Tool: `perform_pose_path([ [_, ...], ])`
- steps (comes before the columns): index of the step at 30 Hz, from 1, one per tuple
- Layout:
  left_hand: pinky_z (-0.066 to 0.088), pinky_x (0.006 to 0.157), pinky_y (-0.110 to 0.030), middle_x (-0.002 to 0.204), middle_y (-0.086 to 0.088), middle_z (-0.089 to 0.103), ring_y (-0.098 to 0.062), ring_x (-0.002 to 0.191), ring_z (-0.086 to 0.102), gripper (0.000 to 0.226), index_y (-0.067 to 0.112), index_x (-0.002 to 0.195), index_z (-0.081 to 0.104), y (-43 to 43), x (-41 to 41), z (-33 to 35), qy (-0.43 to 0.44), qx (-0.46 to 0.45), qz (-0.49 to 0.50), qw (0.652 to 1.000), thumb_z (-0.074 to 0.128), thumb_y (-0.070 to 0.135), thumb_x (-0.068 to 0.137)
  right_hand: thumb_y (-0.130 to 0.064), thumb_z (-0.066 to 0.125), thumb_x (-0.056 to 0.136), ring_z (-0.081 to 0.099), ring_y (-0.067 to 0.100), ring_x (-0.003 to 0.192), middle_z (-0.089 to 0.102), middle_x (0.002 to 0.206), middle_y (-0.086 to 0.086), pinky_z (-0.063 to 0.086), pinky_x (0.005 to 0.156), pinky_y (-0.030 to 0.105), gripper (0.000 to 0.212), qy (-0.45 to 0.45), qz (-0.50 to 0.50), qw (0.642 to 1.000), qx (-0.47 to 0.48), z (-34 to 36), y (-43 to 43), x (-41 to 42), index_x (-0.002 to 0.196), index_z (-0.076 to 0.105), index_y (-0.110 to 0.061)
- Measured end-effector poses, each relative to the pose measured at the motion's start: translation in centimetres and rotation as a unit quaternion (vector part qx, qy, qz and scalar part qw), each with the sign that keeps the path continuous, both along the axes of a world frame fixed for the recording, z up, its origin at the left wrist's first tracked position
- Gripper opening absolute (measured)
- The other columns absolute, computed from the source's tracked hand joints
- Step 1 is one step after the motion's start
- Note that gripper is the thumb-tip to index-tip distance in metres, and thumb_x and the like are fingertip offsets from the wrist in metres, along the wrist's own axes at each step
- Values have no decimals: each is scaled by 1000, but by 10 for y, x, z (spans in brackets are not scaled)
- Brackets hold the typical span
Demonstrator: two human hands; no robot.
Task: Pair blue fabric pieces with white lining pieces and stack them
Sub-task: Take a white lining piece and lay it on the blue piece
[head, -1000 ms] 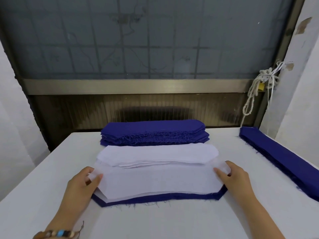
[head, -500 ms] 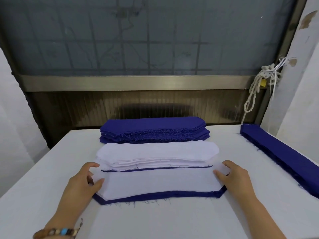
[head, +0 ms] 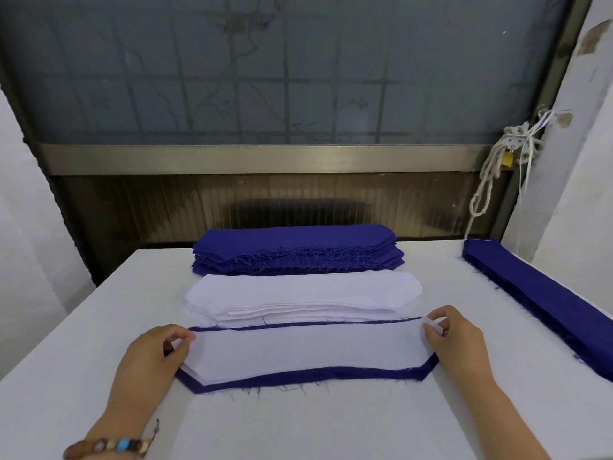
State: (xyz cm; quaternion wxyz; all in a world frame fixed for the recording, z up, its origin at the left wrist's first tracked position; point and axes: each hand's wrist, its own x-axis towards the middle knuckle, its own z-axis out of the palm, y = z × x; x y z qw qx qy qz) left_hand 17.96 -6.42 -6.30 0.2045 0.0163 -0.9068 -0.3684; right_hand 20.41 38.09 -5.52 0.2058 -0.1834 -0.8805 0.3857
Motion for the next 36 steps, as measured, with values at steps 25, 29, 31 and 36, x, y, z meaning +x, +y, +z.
perform_pose_path([
  [25, 45, 62, -28, 76, 9, 63, -10, 73, 60, 31, 32, 76, 66, -2, 0, -1, -19, 6, 45, 999, 70, 1, 77, -13, 60, 91, 47, 9, 67, 45, 85, 1, 33, 57, 25, 9, 1, -39, 997, 67, -4, -4, -2, 82, 60, -13],
  [29, 43, 65, -28, 80, 7, 61, -10, 77, 60, 32, 28, 76, 66, -3, 0, 0, -14, -3, 46, 999, 69, -4, 76, -18, 60, 92, 50, 19, 73, 41, 92, 1, 36, 58, 30, 8, -15, -36, 995, 96, -3, -3, -1, 85, 62, -15],
  [31, 43, 68, -29, 82, 5, 61, -14, 79, 59, 33, 26, 77, 67, -3, 1, 0, -4, -13, 42, 999, 68, -7, 76, -15, 59, 92, 47, 22, 83, 44, 89, 2, 36, 65, 31, 8, -4, -25, 993, 116, -4, -3, -1, 86, 65, -13],
  [36, 43, 74, -28, 87, 5, 60, -15, 85, 57, 28, 23, 80, 67, 5, 2, 4, 17, 4, 12, 1000, 66, -5, 80, -7, 64, 88, 44, 24, 82, 54, 80, 2, 38, 73, 33, 9, 32, 31, 986, 159, -3, -5, -2, 82, 67, -13],
])
